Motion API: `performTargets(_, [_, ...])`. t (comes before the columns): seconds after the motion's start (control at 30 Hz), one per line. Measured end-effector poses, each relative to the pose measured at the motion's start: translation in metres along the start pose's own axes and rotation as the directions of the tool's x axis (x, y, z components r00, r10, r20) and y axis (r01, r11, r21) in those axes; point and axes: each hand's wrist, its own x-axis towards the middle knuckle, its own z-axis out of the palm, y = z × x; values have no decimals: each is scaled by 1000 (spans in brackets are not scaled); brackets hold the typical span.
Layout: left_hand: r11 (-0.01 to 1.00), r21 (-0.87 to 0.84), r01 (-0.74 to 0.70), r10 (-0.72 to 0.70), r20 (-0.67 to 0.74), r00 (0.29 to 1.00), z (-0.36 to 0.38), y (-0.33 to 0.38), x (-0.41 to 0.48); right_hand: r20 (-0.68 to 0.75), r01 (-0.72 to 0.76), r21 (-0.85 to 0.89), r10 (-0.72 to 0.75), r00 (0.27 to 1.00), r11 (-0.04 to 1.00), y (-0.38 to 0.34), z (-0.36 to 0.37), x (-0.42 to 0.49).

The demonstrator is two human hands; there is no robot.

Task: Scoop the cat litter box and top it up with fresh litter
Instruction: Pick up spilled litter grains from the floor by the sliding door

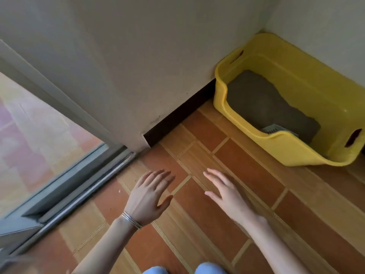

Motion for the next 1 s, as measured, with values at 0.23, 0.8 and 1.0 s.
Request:
performTargets(0.23, [1000,27,-4,5,-42,999,44,-19,5,-12,63,7,-63,998,998,27,30,27])
performTargets(0.8, [569,-808,154,-504,-195,841,57,-27,3,-269,196,-104,-217,938,975,49,88,64])
performTargets(1.0, [-513,-846,-143,-691,308,654,67,-19,9,-315,209,-119,-237,919,971,44,96,69])
